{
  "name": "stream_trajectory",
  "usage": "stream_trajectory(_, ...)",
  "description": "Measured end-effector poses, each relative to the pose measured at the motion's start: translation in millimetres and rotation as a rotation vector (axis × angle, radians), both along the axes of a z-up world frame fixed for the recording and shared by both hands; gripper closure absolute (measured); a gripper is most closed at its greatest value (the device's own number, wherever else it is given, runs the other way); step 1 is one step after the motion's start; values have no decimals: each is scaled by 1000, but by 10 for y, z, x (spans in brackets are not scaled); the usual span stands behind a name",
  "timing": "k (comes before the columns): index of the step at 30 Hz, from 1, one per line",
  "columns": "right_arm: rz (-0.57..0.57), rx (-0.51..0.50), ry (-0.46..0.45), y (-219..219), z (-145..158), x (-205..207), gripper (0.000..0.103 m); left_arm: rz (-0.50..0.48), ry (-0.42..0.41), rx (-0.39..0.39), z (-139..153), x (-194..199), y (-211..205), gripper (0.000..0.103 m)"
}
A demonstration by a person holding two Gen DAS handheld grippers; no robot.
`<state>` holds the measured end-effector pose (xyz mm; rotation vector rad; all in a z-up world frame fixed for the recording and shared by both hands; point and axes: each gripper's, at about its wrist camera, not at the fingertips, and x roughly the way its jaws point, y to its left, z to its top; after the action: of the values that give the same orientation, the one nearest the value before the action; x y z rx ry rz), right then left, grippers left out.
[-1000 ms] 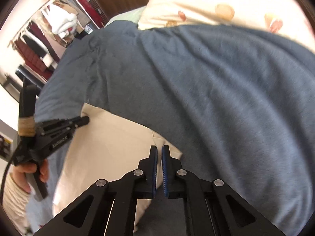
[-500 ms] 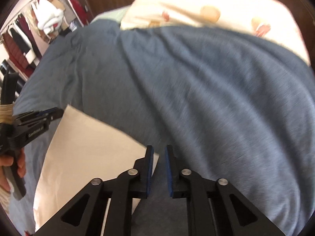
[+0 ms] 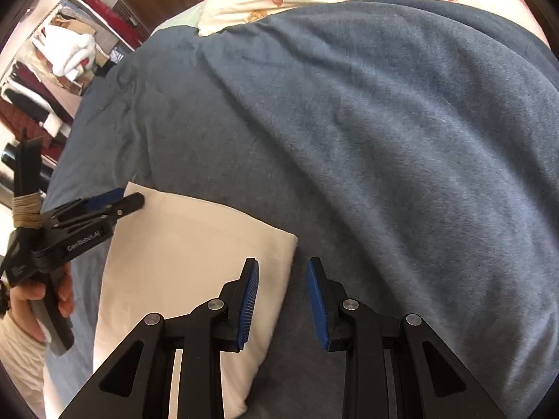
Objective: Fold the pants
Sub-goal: 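Grasp the folded edge of the beige shorts with the left gripper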
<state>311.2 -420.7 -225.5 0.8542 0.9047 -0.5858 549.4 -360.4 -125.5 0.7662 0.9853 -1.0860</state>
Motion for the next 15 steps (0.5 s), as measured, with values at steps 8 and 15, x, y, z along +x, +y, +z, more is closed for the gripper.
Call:
stream_trajectory(8, 6, 28, 6, -25, -131, 148, 73, -59, 16, 47, -186, 38, -54, 59)
stream_trajectory(15, 27, 5, -6, -47, -213, 213, 74, -69, 84, 41, -246, 94, -82, 80)
